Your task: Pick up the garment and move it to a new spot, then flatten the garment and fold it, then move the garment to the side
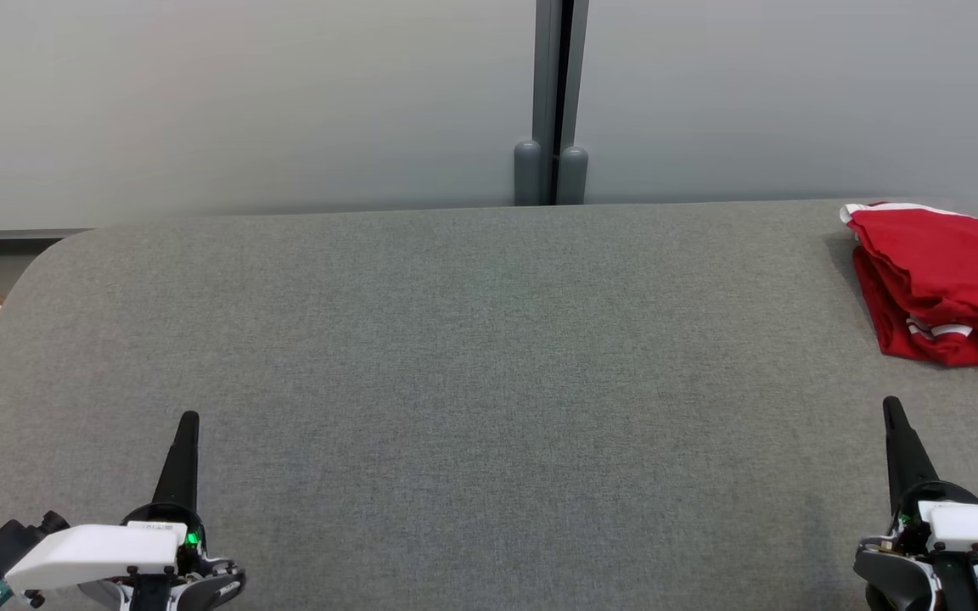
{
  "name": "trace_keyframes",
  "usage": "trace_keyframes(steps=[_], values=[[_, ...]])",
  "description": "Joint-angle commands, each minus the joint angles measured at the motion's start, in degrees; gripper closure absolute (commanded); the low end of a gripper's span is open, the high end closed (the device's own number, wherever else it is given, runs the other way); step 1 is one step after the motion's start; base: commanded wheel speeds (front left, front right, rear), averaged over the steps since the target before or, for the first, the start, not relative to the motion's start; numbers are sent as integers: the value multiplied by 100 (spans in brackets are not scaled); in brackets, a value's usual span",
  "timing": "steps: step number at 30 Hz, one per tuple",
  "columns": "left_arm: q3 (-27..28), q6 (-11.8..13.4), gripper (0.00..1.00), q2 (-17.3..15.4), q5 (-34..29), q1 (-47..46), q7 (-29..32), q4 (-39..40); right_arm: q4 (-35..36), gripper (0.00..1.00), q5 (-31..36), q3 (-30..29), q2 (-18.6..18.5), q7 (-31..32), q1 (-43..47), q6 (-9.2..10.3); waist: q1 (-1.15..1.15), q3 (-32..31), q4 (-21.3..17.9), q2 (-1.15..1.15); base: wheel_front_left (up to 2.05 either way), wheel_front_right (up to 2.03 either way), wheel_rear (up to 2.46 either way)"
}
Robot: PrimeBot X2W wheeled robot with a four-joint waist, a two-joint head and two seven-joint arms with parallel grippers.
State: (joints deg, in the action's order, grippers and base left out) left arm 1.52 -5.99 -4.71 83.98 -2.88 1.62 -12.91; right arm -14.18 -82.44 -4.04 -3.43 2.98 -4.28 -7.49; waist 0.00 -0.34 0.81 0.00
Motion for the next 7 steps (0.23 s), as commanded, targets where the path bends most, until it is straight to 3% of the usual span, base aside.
trace_keyframes(steps=[1,7], values=[[48,-42,100,-25,106,-159,22,9,34,100,-101,-25,-38,29,-80,-1,0,2,-3,0,0,0,0],[111,-77,100,-20,368,-195,104,-24,34,100,-372,-60,-34,109,-119,-1,0,15,-22,0,0,0,0]])
